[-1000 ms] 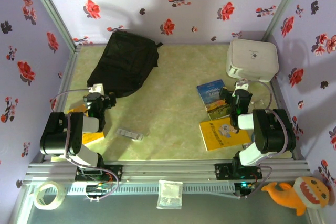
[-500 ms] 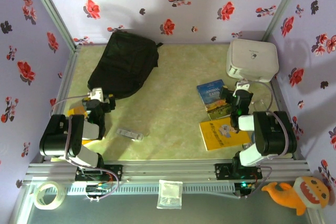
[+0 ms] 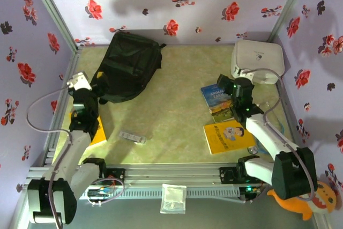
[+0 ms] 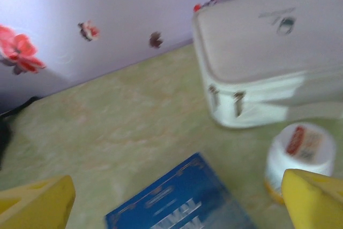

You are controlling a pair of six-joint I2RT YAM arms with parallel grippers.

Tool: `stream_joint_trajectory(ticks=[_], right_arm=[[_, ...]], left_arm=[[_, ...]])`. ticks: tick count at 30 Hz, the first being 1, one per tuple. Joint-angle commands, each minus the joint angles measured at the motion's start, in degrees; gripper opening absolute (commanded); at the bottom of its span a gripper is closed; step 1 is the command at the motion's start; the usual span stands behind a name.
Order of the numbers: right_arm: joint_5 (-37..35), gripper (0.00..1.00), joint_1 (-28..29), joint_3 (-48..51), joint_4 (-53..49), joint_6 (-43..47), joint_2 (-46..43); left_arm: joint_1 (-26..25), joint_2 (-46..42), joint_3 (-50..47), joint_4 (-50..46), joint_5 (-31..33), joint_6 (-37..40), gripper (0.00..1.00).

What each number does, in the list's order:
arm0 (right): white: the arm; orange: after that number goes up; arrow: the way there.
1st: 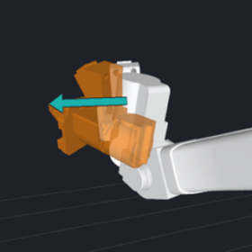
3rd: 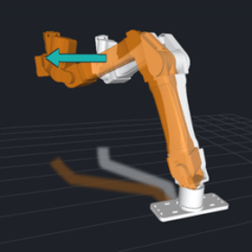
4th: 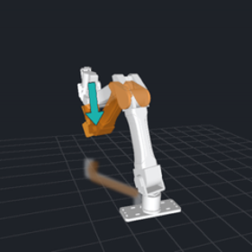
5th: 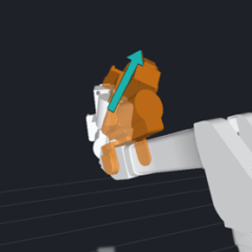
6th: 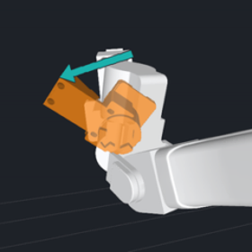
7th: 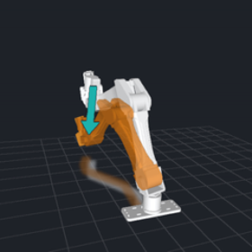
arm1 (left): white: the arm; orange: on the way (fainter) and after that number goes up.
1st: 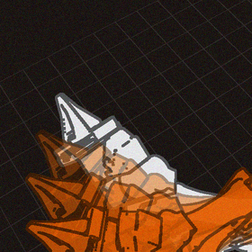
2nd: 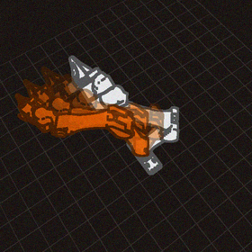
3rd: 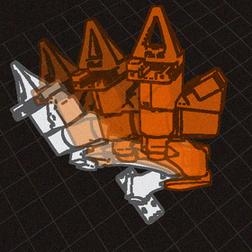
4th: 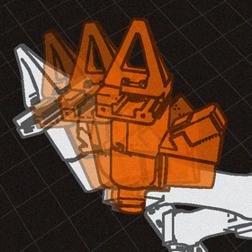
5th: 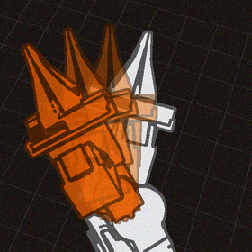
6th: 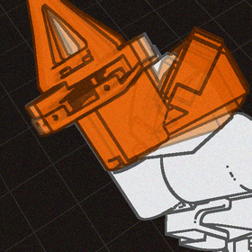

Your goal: Pack the student bag

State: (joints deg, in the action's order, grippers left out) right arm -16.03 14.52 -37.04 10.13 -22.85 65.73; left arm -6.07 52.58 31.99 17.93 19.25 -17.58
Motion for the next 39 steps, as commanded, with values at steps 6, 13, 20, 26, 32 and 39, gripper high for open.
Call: stream_joint_trajectory(ticks=[6,13,20,26,32,39], right_arm=[[13.5,0.99,4.7,-10.8,-9.9,-15.0,12.1],[17.4,0.99,9.6,-18.2,-8.3,-16.7,22.5],[23.1,0.99,11.4,-19.3,-3.3,-20.7,28.6],[24.5,0.99,12.5,-19.3,-2.1,-22.1,30.7],[24.6,0.99,12.6,-17.8,-1.0,-22.9,30.3],[20.6,0.99,12.6,-14.2,-1.9,-22.9,25.9]], left_arm=[[-0.5,14.7,15.2,-14.4,-17.0,-9.5,1.00],[-2.1,34.9,29.9,-19.0,-24.3,-12.3,1.00],[-5.5,53.9,50.4,-34.3,-27.8,-9.3,0.99],[-9.1,65.0,61.0,-41.7,-27.8,-7.9,0.97],[-15.3,68.5,60.7,-39.7,-29.6,-8.9,0.96],[-22.4,69.0,58.9,-38.3,-29.8,-10.1,0.95]])
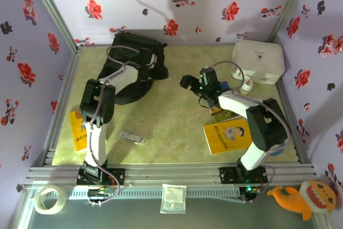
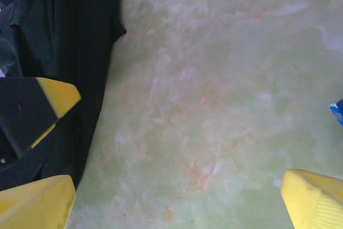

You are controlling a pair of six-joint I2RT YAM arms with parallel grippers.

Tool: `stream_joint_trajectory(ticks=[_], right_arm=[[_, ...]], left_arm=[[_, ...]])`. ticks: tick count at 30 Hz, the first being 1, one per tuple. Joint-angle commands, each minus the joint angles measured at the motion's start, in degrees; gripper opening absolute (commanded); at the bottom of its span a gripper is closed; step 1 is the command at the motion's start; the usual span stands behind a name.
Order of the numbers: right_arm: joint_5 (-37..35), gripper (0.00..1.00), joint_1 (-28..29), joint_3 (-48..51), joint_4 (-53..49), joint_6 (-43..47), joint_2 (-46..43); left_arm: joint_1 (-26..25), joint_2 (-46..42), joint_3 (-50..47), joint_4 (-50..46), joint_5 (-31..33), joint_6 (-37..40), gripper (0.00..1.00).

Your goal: Pack the student bag

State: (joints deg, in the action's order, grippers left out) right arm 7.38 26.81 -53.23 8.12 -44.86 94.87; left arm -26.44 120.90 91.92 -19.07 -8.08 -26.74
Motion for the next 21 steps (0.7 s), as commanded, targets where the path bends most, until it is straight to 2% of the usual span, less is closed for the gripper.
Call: stream_joint_trajectory(ticks=[1,10,14,18,21], right_arm=[[-4.0,0.99,0.4,3.1,-0.1,-0.8,-4.3],[-13.6,0.99,-0.1,12.1,-1.4,-1.4,-15.6],[-8.3,0.99,-0.6,9.6,-2.8,-0.2,-15.2],[1.6,0.99,-0.4,3.8,-3.5,-0.7,-10.0],[5.1,0.96,0.6,-1.0,-4.6,-2.9,-4.8]], left_arm=[[-2.9,0.2,-1.8,-1.2,-2.6,-1.6,0.94],[-8.4,-6.8,-7.9,3.9,-9.8,-8.0,0.93],[-7.1,-12.6,-10.7,4.0,-9.7,-8.1,0.93],[-3.5,-19.7,-15.4,3.9,-9.5,-7.9,0.93],[-1.0,-24.6,-19.1,2.4,-8.8,-6.3,0.93]])
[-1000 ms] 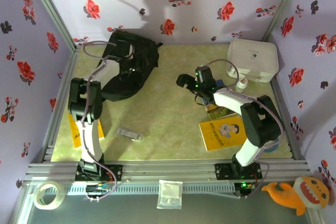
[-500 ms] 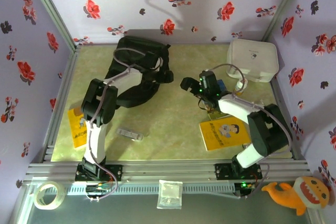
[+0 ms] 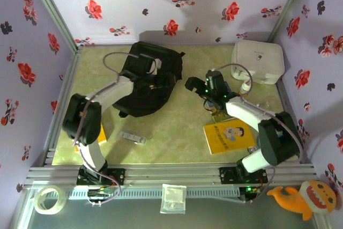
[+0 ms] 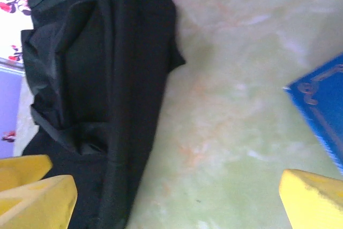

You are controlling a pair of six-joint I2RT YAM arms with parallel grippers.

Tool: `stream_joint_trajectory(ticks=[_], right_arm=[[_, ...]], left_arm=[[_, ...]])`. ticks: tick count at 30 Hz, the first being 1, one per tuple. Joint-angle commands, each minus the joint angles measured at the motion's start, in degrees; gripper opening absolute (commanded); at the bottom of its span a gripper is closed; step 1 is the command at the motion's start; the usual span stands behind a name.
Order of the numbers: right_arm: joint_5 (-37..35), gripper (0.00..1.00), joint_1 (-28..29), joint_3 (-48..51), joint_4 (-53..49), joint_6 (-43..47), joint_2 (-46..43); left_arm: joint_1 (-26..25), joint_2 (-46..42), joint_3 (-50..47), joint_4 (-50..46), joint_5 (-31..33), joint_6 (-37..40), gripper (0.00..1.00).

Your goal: Pack the student bag

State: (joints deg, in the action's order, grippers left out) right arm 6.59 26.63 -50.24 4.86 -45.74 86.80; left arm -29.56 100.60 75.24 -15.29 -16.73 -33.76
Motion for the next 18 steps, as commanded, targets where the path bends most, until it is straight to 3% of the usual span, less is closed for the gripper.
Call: stream_joint_trajectory(ticks=[1,8,12,18], right_arm=[[7.1,0.95,1.2,-5.8,-1.1,-2.6,5.4],[11.4,0.76,3.3,-17.5,-4.7,-4.9,19.1],[14.5,0.66,3.5,-21.6,-4.4,-5.4,24.7],[12.1,0.37,2.9,-22.9,-7.6,-2.5,26.9]], left_arm=[[2.7,-5.7,-3.6,-2.1,0.3,1.6,0.93],[3.5,-10.2,-9.8,-4.9,1.7,5.1,0.92],[3.3,-9.6,-10.9,-7.1,1.7,6.6,0.79],[1.0,-6.5,-9.2,-9.7,0.0,10.9,0.67]])
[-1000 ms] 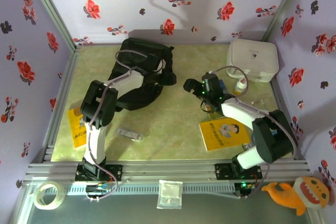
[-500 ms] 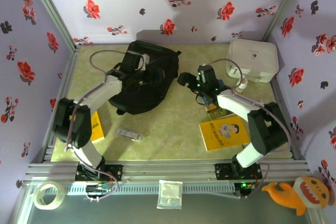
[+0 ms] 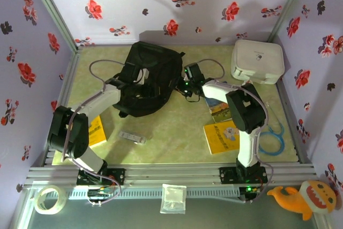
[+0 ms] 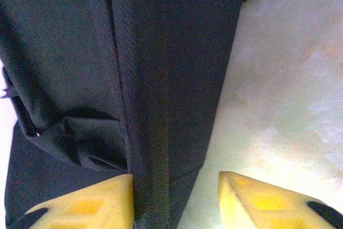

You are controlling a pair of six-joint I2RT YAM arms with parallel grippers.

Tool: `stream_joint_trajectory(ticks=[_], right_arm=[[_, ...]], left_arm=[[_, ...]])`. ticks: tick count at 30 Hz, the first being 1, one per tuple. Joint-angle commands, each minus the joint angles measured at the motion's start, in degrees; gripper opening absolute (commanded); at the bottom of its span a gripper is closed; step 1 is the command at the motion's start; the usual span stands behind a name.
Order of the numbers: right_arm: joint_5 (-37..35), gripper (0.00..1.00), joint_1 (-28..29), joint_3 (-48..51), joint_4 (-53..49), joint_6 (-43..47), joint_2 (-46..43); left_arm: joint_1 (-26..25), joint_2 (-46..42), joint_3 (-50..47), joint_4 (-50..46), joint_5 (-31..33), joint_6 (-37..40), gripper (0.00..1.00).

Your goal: Pack the student bag

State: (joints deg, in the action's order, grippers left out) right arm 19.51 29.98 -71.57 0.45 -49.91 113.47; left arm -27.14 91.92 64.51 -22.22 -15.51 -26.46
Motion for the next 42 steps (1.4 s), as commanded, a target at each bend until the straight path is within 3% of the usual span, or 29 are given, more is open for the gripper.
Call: stream_joint_trajectory(ticks=[1,6,22,29,35,39,42], right_arm=[[-2.0,0.33,-0.7,-1.6,-4.1,1.7,0.2],[-1.0,0.26,-1.9,-1.7,-3.4,1.7,1.1],[0.9,0.24,-2.2,-1.7,-2.3,1.3,2.7],[1.1,0.22,-2.4,-1.3,-2.4,0.8,2.7],[0.5,0.21,-2.6,-0.9,-2.8,0.7,2.5],[0.2,0.19,-3.0,-0.7,-2.9,0.7,2.7],[0.0,0.19,-3.2,-0.5,-2.6,0.7,2.7]], left_arm=[[-1.8,3.3,2.2,-3.0,-2.0,3.9,0.64],[-2.2,8.4,5.3,-3.1,-3.5,4.0,0.48],[-4.7,16.5,11.4,-1.6,-8.7,4.4,0.40],[-4.7,17.4,11.0,-1.9,-8.3,5.5,0.30],[-4.6,16.9,11.7,-2.5,-8.3,5.9,0.16],[-4.5,14.6,11.9,-3.9,-8.1,7.1,0.00],[-4.1,12.0,11.0,-3.7,-7.7,6.9,0.00]])
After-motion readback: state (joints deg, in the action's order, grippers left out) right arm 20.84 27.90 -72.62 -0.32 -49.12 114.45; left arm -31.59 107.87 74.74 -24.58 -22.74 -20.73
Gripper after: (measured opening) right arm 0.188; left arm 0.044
